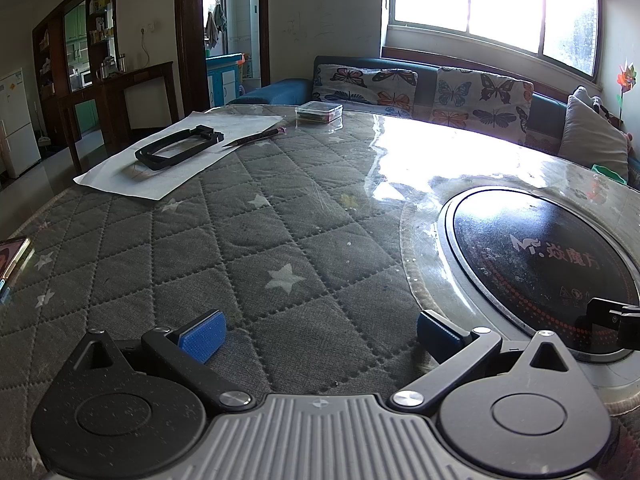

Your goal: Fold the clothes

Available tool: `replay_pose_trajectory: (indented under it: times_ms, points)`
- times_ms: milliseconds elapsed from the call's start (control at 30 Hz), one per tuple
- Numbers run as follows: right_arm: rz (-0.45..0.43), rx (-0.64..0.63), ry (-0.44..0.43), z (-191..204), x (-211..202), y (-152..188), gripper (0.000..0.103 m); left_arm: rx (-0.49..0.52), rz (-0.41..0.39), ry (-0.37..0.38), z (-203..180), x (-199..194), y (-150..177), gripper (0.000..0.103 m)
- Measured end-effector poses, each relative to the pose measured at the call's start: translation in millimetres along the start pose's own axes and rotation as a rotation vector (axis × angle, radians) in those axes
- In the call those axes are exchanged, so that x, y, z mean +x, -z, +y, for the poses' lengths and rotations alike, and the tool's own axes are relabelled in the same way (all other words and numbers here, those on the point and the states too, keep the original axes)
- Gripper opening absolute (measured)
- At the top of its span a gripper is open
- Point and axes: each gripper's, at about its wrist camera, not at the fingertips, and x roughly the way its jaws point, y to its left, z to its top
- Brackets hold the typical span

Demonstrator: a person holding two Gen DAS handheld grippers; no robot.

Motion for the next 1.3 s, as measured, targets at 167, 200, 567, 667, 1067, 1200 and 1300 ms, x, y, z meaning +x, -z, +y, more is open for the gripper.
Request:
replay_pose_trajectory:
  times_ms: [167,200,567,667,1067,1200,1300]
  points:
    - [0.000,0.000,0.000,0.1,0.0,0.1,0.103,-0.001,0.000,0.001,0.0,-0.1,0.0,0.103]
    - [0.000,0.000,0.000,0.1,0.0,0.1,0.103,-0.001,0.000,0.001,0.1,-0.1,0.0,0.103]
    - [0.000,0.000,0.000,-0.5,-2.0,-1.9,0.103,-0.002,0.000,0.002,0.0,-0.5,0.3,0.103]
    - [-0.001,0.000,0.002,-0.1,1.2,0.2,0.103,-0.002,0.000,0.002,-0.8,-1.0,1.3,0.103]
    - [-0.002,0.000,0.002,0.1,0.0,1.1,0.103,-0.003,0.000,0.003,2.2,1.8,-0.1,0.103]
    - [-0.002,0.000,0.002,0.1,0.3,1.3,0.103,-0.003,0.000,0.003,2.4,2.0,-0.1,0.103]
    - [-0.001,0.000,0.002,-0.1,0.4,1.1,0.103,-0.002,0.000,0.002,-0.3,-0.3,-0.4,0.103]
